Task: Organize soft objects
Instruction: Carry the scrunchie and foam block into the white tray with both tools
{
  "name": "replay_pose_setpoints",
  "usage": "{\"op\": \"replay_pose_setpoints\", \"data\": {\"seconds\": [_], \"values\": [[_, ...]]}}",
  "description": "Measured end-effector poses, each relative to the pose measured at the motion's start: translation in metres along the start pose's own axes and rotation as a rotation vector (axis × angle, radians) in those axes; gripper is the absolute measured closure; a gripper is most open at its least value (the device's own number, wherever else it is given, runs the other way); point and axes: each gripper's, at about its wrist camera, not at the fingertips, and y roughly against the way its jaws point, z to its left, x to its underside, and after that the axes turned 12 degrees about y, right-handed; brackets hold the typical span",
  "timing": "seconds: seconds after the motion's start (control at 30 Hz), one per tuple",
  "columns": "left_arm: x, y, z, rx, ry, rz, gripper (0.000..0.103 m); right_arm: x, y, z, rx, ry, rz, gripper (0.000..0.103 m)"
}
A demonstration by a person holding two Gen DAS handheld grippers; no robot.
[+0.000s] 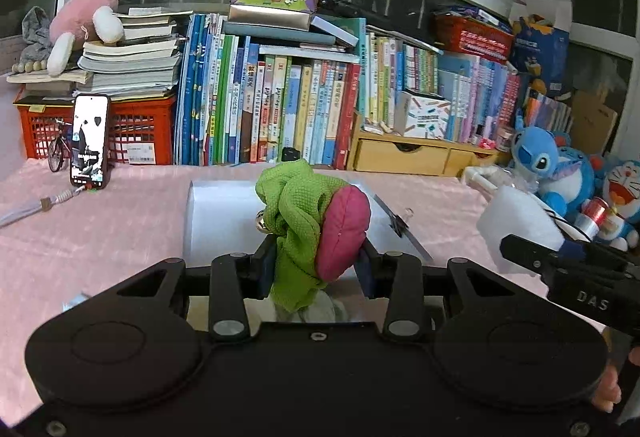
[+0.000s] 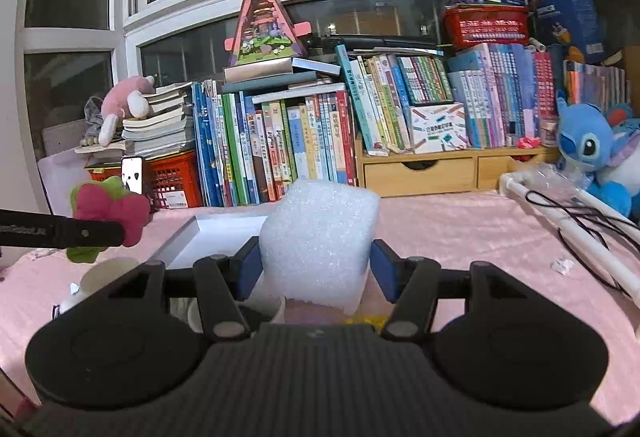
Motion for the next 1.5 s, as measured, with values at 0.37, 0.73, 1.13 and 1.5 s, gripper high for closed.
{"op": "replay_pose_setpoints", "data": {"seconds": [0.37, 0.73, 1.13, 1.5], "values": [[-0.056, -0.081, 0.003, -0.031, -0.006, 0.224, 0.065, -0.044, -0.063, -0.019, -0.104, -0.039, 0.151, 0.041], [-0.081, -0.174, 0.020, -0.087, 0.069, 0.442, 0.065, -0.058, -0.158, -0.020, -0.248, -0.057, 0.431, 0.041], [-0.078, -0.254, 0.037, -0.130, 0.156, 0.567, 0.064, -0.041, -0.234, 0.003, -0.248, 0.020, 0.606, 0.040], [-0.065, -0.281, 0.043, -0.163, 0.175, 0.612, 0.062, -0.032, -0.258, 0.018, -0.248, 0.069, 0.667, 0.040]]}}
